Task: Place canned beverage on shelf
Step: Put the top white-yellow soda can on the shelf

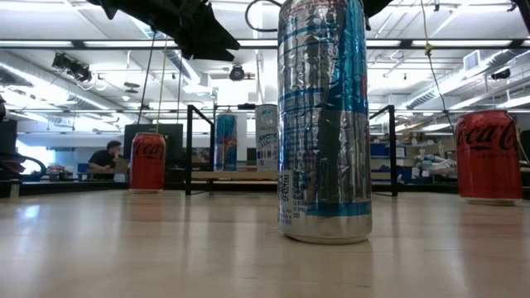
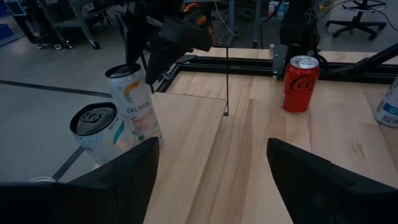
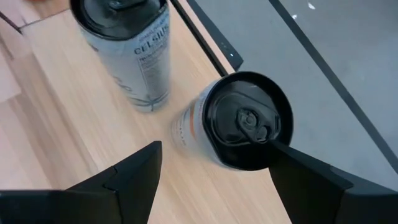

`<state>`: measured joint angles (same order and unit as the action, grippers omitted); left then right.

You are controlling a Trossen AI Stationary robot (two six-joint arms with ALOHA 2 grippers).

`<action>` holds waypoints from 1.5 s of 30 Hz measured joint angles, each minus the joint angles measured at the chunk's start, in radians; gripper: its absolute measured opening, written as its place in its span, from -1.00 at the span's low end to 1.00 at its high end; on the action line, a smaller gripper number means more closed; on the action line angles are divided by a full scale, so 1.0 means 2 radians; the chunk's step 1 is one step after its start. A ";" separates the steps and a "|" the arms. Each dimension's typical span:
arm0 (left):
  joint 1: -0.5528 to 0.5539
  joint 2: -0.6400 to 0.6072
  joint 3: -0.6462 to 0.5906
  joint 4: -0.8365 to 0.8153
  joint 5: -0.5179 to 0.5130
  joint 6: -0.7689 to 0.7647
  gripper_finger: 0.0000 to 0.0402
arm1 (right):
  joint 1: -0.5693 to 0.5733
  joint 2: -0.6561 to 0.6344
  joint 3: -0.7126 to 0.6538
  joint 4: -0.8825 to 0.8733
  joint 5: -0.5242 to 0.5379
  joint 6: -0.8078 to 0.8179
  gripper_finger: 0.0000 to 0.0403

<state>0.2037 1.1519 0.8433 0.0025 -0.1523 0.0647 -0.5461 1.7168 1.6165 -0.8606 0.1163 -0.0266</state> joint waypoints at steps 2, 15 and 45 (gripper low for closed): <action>0.000 0.000 0.000 0.000 0.000 0.000 0.49 | 0.001 0.000 0.000 0.004 -0.006 -0.002 0.47; 0.000 0.000 0.000 0.000 0.000 0.000 0.49 | 0.005 0.000 0.000 0.008 -0.021 -0.043 0.47; 0.000 0.000 0.000 0.000 0.000 0.000 0.49 | 0.017 -0.002 0.001 0.093 -0.040 -0.051 0.47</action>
<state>0.2037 1.1519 0.8433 0.0029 -0.1524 0.0647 -0.5130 1.7138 1.6192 -0.6740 0.0369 -0.1287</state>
